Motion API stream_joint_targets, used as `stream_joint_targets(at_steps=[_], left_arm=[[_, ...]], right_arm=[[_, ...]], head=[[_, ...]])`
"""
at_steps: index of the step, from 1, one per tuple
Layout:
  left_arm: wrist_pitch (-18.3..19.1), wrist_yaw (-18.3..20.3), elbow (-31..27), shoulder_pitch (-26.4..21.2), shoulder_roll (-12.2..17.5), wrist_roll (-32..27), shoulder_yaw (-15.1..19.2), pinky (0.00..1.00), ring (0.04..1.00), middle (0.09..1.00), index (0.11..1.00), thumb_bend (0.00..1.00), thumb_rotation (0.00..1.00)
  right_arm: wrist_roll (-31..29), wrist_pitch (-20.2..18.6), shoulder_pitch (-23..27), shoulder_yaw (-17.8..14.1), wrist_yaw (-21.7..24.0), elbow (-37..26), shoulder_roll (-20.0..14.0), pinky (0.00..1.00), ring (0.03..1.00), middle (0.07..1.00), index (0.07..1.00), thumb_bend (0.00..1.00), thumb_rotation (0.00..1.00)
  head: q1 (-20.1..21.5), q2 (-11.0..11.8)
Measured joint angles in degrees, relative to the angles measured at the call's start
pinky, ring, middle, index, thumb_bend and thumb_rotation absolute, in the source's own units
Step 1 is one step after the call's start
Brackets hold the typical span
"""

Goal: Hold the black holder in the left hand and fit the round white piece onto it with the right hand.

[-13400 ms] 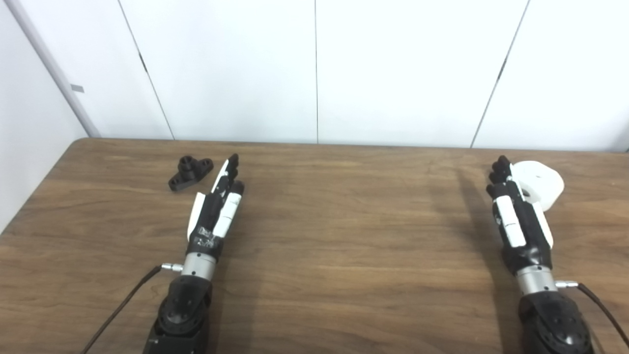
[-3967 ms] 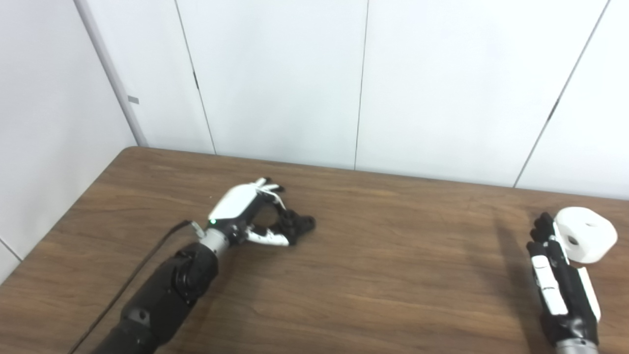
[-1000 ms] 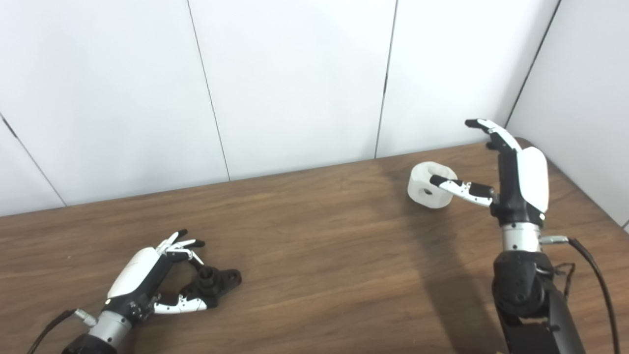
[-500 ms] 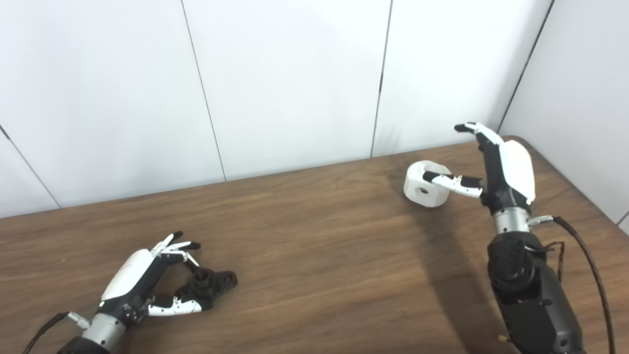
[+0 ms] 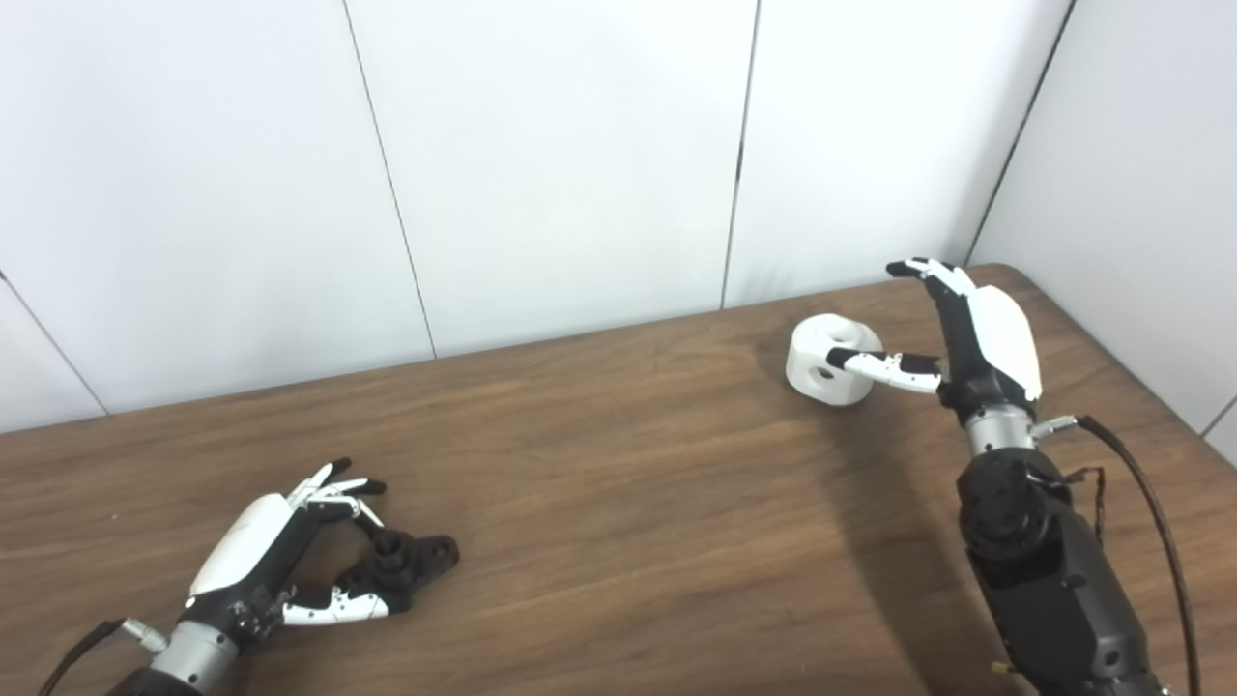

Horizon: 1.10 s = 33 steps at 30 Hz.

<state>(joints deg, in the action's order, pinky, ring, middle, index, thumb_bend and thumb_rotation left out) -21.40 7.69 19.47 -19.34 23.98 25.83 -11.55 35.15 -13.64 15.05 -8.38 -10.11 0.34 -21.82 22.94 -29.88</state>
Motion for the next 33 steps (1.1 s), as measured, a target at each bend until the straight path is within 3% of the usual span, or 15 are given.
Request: stream_joint_targets(at_steps=[7,33], left_arm=[[0.4,0.5,-0.4,0.0,0.1,-0.1,0.1,1.0,0.997,0.846,0.484,0.52,0.04],[0.1,0.8,-0.2,0.0,0.3,-0.8,0.1,1.0,0.992,0.841,0.483,0.52,0.04]], right_arm=[[0.4,-2.0,0.1,0.9,1.0,0.4,-1.3,0.81,0.985,0.92,0.803,0.77,0.49],[-0.6,-3.0,2.3,2.1,1.0,4.5,-1.6,0.87,1.0,0.947,0.802,0.78,0.5]], head=[[0.4,0.1],[1.3,0.3]])
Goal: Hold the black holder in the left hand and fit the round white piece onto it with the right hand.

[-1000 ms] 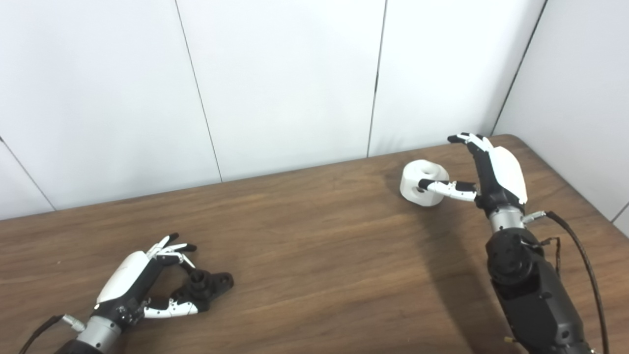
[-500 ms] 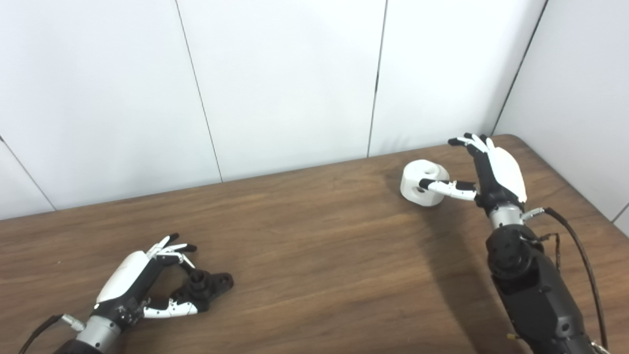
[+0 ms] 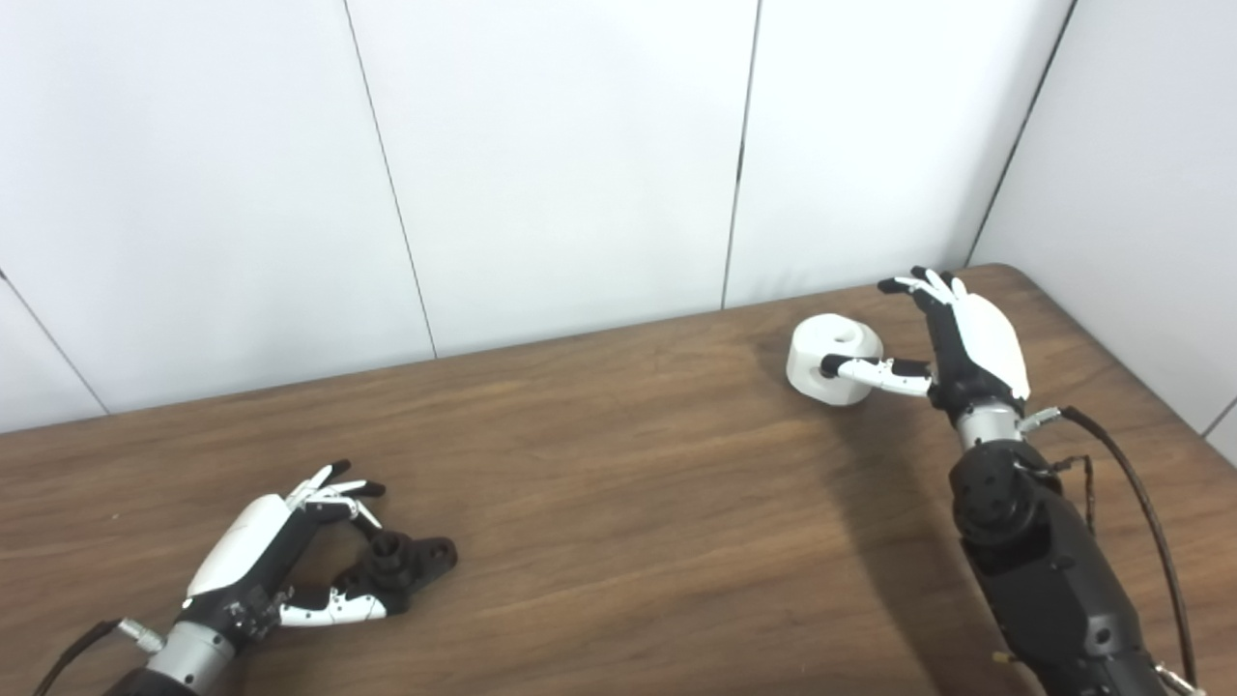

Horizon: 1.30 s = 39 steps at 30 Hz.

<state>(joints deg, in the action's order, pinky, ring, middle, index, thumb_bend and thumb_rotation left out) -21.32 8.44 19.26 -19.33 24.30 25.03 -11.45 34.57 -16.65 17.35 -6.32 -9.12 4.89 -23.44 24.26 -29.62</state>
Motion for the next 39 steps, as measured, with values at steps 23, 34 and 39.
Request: stream_joint_targets(at_steps=[23,34,39], left_arm=[[-0.2,0.4,-0.1,0.0,0.4,-0.1,0.0,1.0,0.988,0.841,0.483,0.52,0.04],[-0.1,1.0,-0.8,0.1,0.4,-0.1,0.2,1.0,0.988,0.84,0.483,0.52,0.04],[-0.1,1.1,-1.0,0.4,0.5,-0.1,0.3,1.0,0.989,0.841,0.483,0.52,0.04]], right_arm=[[-0.3,-1.3,0.8,2.1,0.3,4.3,-1.0,0.91,1.0,0.942,0.786,0.79,0.47],[-0.3,-1.8,1.2,2.6,0.3,5.6,-1.1,0.99,1.0,0.945,0.783,0.79,0.48],[-0.3,-1.8,1.5,2.9,0.2,6.5,-1.2,1.0,1.0,0.944,0.774,0.78,0.45]], head=[[0.4,-0.4],[0.4,-0.5],[0.4,-0.5]])
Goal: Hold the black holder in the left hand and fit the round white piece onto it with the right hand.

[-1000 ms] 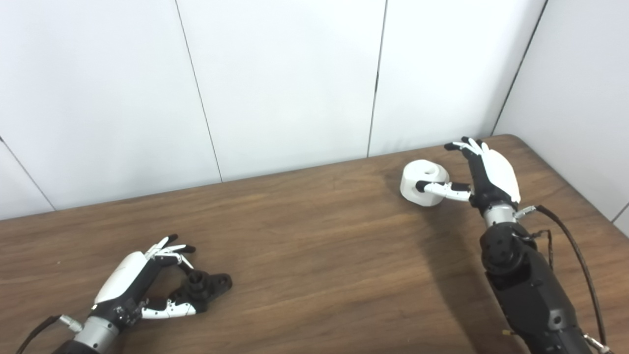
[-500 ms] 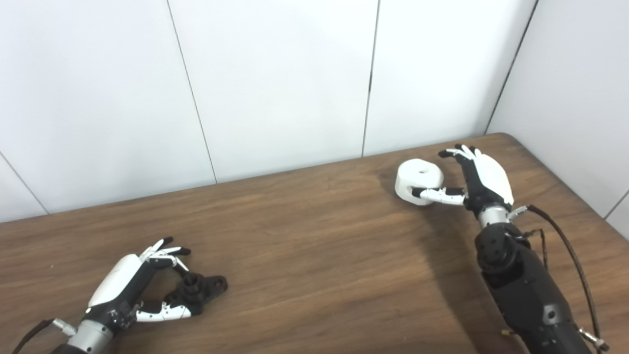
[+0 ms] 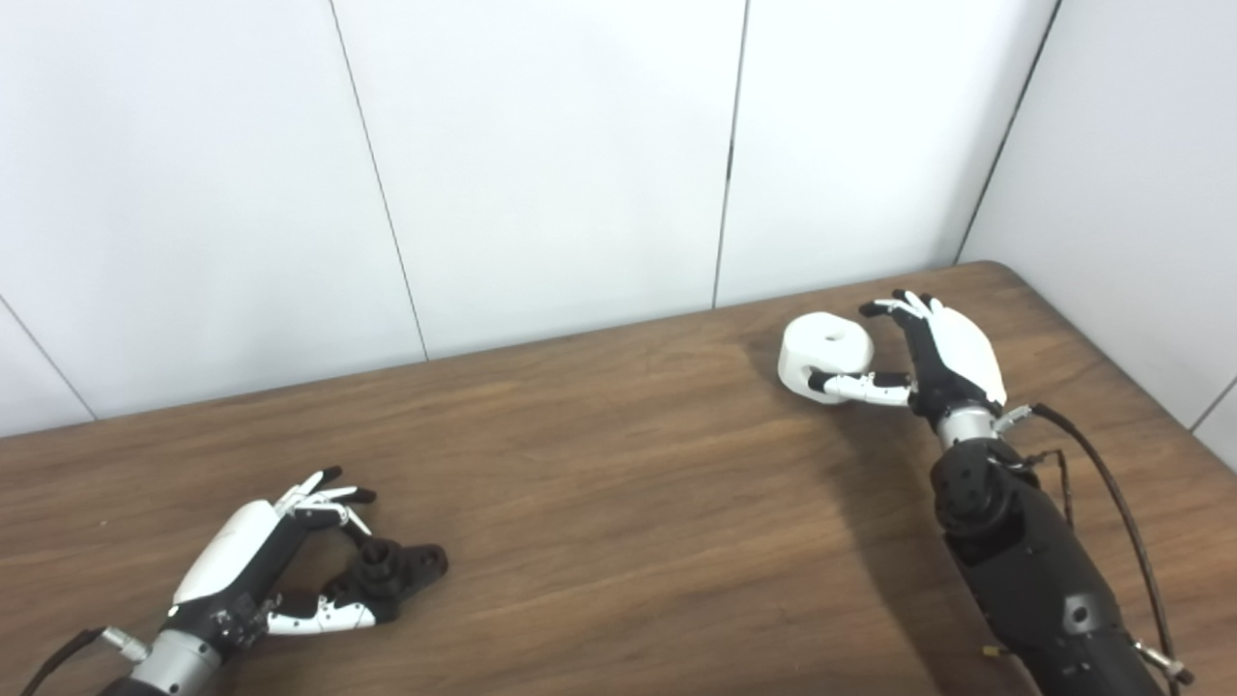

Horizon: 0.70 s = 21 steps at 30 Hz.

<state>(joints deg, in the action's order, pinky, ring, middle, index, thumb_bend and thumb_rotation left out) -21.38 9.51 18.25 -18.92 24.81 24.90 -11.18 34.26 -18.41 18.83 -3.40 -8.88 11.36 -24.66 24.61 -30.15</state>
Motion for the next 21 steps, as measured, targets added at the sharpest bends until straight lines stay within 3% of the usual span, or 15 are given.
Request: stream_joint_targets(at_steps=[21], left_arm=[[0.0,0.4,-0.6,0.5,0.1,0.0,0.2,1.0,0.982,0.84,0.483,0.52,0.04]], right_arm=[[-0.1,-0.5,1.9,1.4,0.0,4.3,-0.4,1.0,1.0,0.944,0.782,0.79,0.5]], head=[[0.1,0.0]])
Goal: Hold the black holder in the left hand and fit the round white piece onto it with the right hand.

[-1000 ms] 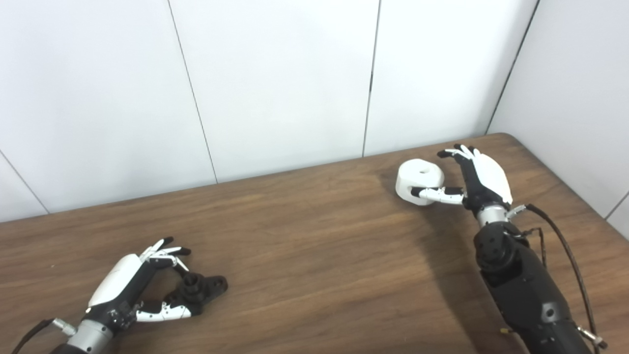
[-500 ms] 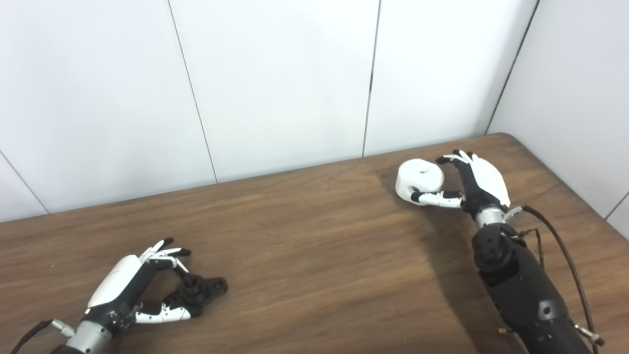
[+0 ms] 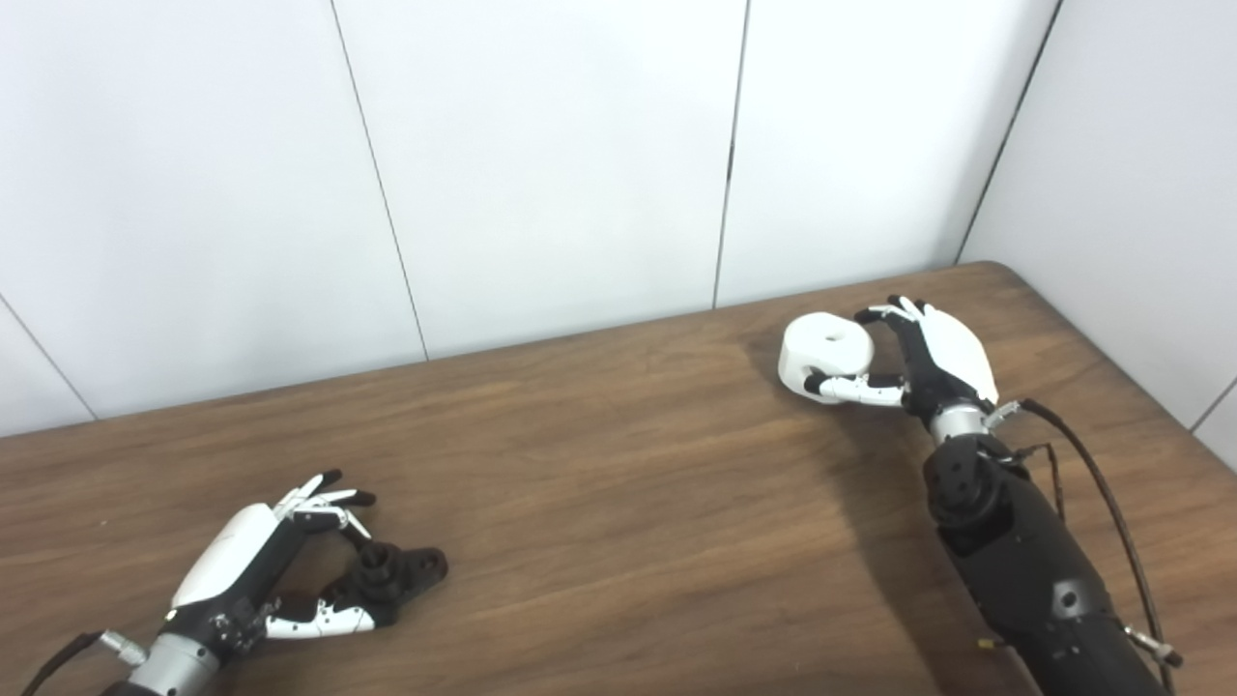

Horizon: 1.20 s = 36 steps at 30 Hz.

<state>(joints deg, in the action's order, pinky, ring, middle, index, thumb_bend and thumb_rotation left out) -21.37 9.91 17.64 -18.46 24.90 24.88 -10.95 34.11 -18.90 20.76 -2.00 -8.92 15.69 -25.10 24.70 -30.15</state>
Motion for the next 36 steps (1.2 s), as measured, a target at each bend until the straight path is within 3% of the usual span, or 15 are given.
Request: stream_joint_targets(at_steps=[12,19,20,23,36], left_arm=[[0.3,0.3,-0.7,0.4,0.0,0.0,0.3,1.0,0.986,0.844,0.483,0.52,0.04],[0.4,0.3,-1.7,1.0,0.1,0.0,0.6,1.0,0.977,0.84,0.483,0.52,0.04],[0.4,0.3,-1.7,1.0,0.1,0.0,0.6,1.0,0.977,0.841,0.483,0.52,0.04],[0.4,0.3,-1.7,1.1,0.1,0.0,0.8,1.0,0.975,0.841,0.483,0.52,0.04],[0.4,0.3,-1.9,1.3,0.1,0.0,1.2,1.0,0.976,0.843,0.483,0.52,0.04]], right_arm=[[-0.7,0.9,1.5,0.2,-2.3,3.3,0.0,1.0,1.0,0.903,0.658,0.75,0.43],[-2.4,5.6,2.6,0.1,-7.6,8.3,0.5,0.99,0.993,0.85,0.557,0.72,0.29],[-2.5,6.3,3.0,0.1,-8.5,9.0,0.5,1.0,0.991,0.845,0.516,0.6,0.21],[-2.5,7.6,4.2,0.3,-10.0,10.7,0.5,1.0,0.984,0.838,0.49,0.53,0.16],[-3.7,9.1,4.3,1.2,-11.8,11.6,0.5,1.0,0.969,0.816,0.484,0.53,0.14]], head=[[-0.2,0.0],[-0.2,-0.3],[-0.2,-0.3],[-0.3,-0.3],[-0.2,-0.4]])
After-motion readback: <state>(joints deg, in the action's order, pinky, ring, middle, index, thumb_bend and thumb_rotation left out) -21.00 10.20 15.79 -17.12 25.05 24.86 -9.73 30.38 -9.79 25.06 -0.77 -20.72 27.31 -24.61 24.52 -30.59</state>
